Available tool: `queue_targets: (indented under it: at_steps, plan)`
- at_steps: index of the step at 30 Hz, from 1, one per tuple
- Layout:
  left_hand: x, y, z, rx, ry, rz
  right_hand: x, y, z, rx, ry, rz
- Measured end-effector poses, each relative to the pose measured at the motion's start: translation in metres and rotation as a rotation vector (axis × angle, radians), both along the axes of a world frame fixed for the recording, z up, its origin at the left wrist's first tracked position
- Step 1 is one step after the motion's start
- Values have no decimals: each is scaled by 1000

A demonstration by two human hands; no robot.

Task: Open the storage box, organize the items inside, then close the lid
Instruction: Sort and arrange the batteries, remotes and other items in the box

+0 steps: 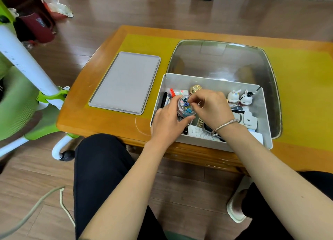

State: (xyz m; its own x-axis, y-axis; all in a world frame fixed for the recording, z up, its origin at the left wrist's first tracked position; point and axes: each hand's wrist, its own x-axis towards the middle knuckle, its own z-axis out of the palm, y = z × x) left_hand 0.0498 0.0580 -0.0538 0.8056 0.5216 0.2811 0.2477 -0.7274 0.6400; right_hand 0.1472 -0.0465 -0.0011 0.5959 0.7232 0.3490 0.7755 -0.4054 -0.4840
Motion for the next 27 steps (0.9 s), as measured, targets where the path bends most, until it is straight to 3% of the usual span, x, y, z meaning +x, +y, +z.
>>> queue_targets:
  at_steps: [6,10,13,18,22,27]
  plan:
    - [0,1,-2,10,3,-6,0,6,2,-99,-115,96]
    - [0,1,-1,14,-22,-8,1,6,0,-113,-90,168]
    - [-1,3,2,-31,-15,4,3,-1,-1,-32,-84,195]
    - [-1,6,4,-58,68,-84,16,-24,-3,109,-35,60]
    - [-2,10,5,-138,87,-139,31,-51,-13,-5,89,-50]
    - [0,14,9,-448,19,-103,47,-82,-23,-347,220,-97]
